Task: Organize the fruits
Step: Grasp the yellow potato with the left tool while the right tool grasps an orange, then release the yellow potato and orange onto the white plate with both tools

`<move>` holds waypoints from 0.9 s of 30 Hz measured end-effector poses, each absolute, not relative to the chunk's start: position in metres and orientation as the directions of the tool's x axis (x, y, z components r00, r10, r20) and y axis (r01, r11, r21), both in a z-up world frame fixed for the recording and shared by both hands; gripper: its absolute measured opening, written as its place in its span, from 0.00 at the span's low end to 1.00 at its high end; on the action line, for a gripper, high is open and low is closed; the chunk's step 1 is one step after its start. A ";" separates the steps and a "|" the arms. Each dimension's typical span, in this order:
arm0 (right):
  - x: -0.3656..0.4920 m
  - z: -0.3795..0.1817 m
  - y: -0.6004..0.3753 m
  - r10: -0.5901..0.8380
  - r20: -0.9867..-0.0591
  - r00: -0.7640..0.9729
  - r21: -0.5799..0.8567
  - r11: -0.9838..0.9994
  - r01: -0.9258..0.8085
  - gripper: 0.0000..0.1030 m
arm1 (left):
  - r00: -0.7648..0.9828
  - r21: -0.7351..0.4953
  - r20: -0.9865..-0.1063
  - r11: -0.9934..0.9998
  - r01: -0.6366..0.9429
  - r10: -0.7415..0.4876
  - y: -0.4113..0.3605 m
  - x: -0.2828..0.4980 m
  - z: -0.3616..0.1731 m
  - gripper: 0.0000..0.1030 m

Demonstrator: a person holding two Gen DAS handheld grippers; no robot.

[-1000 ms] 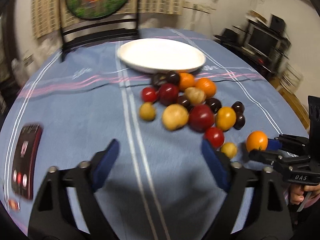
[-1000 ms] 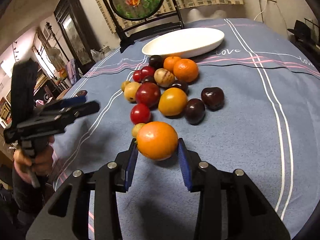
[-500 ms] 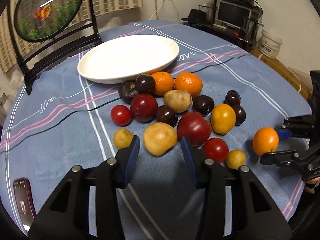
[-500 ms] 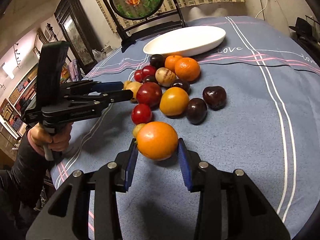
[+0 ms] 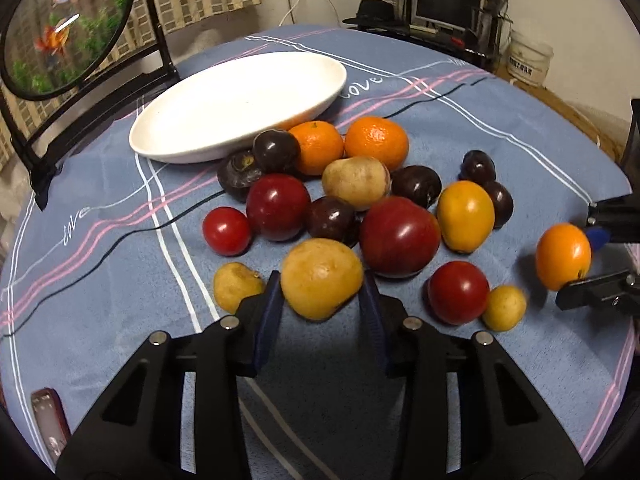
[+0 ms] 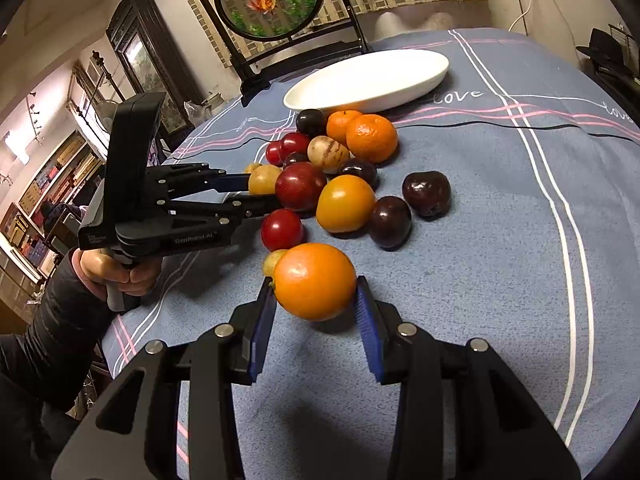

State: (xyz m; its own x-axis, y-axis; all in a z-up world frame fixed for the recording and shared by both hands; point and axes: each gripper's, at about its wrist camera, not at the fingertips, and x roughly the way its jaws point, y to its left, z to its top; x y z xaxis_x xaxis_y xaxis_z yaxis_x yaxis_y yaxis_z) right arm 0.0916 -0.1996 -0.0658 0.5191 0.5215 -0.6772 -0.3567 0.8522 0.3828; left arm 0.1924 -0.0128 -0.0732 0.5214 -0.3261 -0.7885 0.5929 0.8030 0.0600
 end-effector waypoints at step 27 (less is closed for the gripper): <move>0.345 -0.049 -0.161 0.324 -0.776 0.541 0.211 0.942 -0.261 0.41 | 0.513 -0.073 -0.830 0.953 0.293 -0.221 -0.019 0.361 -0.034 0.44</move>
